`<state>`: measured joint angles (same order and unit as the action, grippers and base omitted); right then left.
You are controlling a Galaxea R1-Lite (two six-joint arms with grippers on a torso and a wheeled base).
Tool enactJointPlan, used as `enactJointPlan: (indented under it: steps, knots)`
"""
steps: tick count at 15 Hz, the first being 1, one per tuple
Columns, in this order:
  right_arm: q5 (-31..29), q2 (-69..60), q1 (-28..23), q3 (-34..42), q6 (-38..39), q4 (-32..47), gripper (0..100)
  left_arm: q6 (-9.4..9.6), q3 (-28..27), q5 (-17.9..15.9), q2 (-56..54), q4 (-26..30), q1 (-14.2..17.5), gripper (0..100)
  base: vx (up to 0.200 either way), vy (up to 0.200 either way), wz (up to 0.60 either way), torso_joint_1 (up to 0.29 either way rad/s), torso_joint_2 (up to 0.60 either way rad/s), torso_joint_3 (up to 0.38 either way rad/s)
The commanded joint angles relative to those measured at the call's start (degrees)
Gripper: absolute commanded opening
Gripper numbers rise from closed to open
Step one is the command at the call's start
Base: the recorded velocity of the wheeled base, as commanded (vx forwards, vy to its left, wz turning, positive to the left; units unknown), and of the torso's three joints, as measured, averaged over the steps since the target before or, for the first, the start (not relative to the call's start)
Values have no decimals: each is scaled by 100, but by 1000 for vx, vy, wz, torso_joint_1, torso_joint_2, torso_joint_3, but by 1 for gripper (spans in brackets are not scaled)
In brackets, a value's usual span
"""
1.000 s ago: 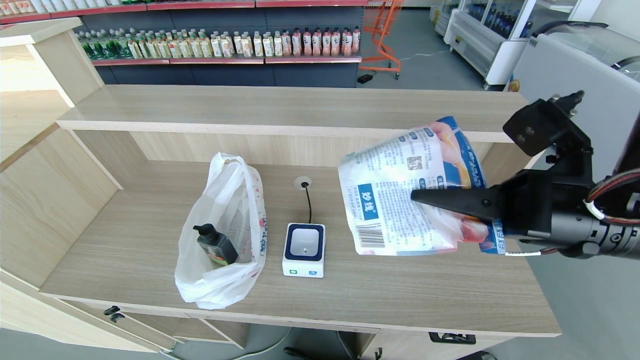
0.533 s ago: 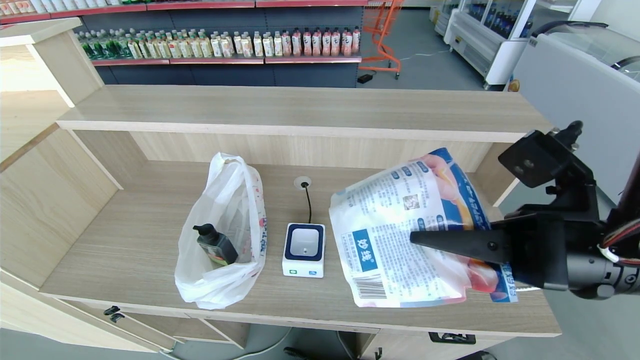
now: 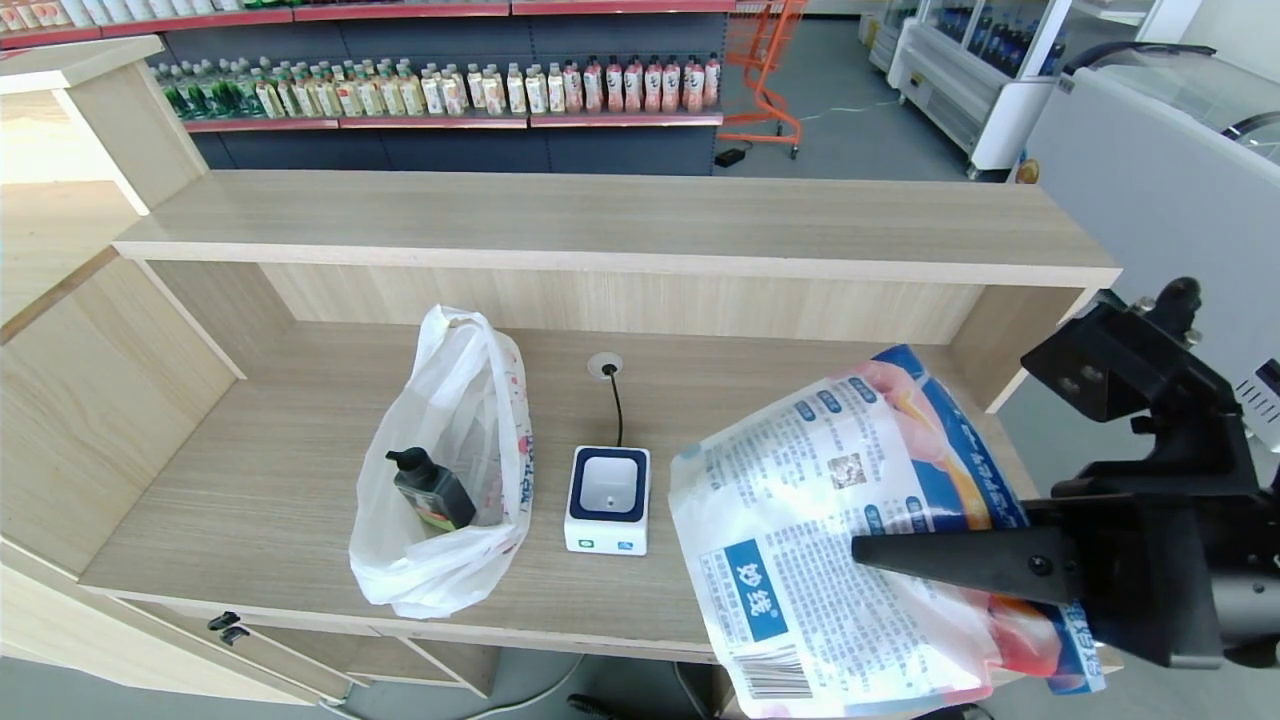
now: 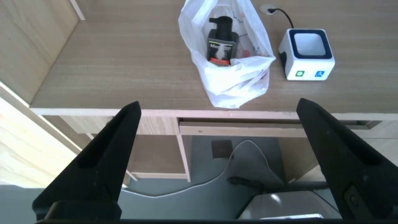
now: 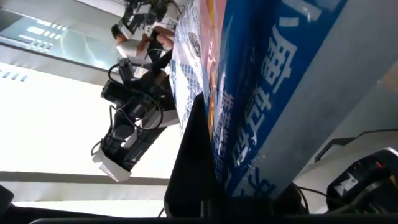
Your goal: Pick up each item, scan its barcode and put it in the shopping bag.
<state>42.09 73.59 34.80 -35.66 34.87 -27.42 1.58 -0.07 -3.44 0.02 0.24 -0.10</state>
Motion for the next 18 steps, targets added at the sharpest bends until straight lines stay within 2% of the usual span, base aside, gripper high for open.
enactJointPlan:
  steps: [1,13,14,15,16,17,18]
  knots:
    - [1,-117,0,-20,-6,-1,0,0,-1,1,-2,2,1,100,0,0,0,0,0,0]
    - [-61,-390,-123,59,-120,8,0,0,7,1,6,2,1,100,0,0,0,0,0,0]
    - [-202,-416,-246,112,-648,8,0,0,-1,1,6,2,1,100,0,0,0,0,0,0]
    - [-342,-390,-527,252,-1606,17,0,0,-1,1,6,2,1,100,0,0,0,0,0,0]
    - [-342,-390,-527,252,-1606,17,0,0,-1,1,6,2,1,100,0,0,0,0,0,0]
    - [-764,-284,-1213,683,-3636,52,0,0,-1,1,6,2,1,100,0,0,0,0,0,0]
    - [-1283,-275,-1670,736,-4805,131,0,0,-1,1,-2,2,1,100,0,0,0,0,0,0]
